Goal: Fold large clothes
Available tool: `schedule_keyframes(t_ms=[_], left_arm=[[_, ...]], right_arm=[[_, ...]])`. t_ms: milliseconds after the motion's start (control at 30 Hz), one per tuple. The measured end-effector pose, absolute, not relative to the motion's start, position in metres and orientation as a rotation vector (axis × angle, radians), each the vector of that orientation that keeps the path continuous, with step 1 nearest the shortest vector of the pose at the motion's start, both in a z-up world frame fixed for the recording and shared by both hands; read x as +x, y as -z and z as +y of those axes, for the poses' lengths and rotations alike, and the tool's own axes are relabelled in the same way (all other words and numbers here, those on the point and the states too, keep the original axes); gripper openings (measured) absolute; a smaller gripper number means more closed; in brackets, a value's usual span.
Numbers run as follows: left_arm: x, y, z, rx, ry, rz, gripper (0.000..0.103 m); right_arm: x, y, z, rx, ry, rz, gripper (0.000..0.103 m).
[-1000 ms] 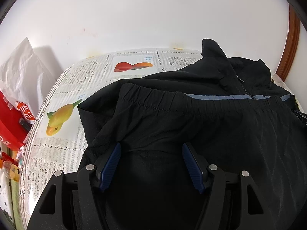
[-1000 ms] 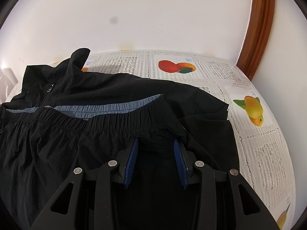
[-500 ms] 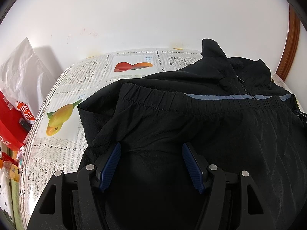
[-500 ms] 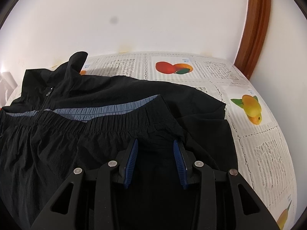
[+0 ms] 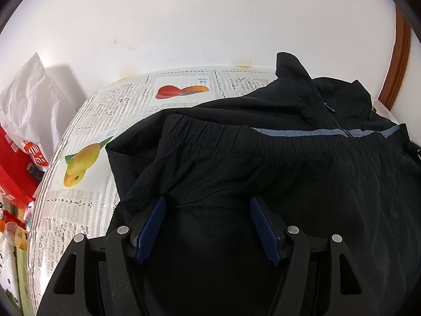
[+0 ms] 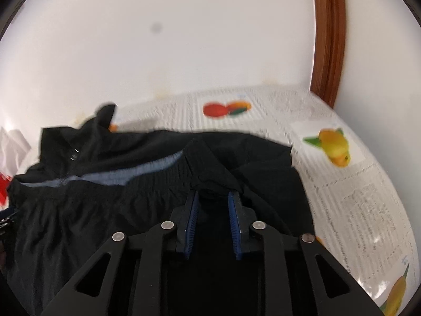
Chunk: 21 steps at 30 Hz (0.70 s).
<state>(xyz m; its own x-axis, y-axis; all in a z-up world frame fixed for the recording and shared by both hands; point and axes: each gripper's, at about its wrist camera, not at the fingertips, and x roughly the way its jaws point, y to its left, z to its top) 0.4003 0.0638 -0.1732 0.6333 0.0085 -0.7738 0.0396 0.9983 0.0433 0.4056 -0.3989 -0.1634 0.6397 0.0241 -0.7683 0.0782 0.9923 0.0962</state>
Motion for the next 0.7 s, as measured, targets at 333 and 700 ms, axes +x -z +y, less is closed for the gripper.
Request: schedule_keyframes(t_ms=[333, 700], left_arm=[[0.402, 0.175, 0.063, 0.057, 0.019, 0.886, 0.065], [0.402, 0.174, 0.063, 0.061, 0.017, 0.885, 0.066]], right_arm=[[0.397, 0.16, -0.32, -0.083, -0.174, 0.907, 0.041], [0.416, 0.176, -0.353, -0.044, 0.001, 0.981, 0.054]])
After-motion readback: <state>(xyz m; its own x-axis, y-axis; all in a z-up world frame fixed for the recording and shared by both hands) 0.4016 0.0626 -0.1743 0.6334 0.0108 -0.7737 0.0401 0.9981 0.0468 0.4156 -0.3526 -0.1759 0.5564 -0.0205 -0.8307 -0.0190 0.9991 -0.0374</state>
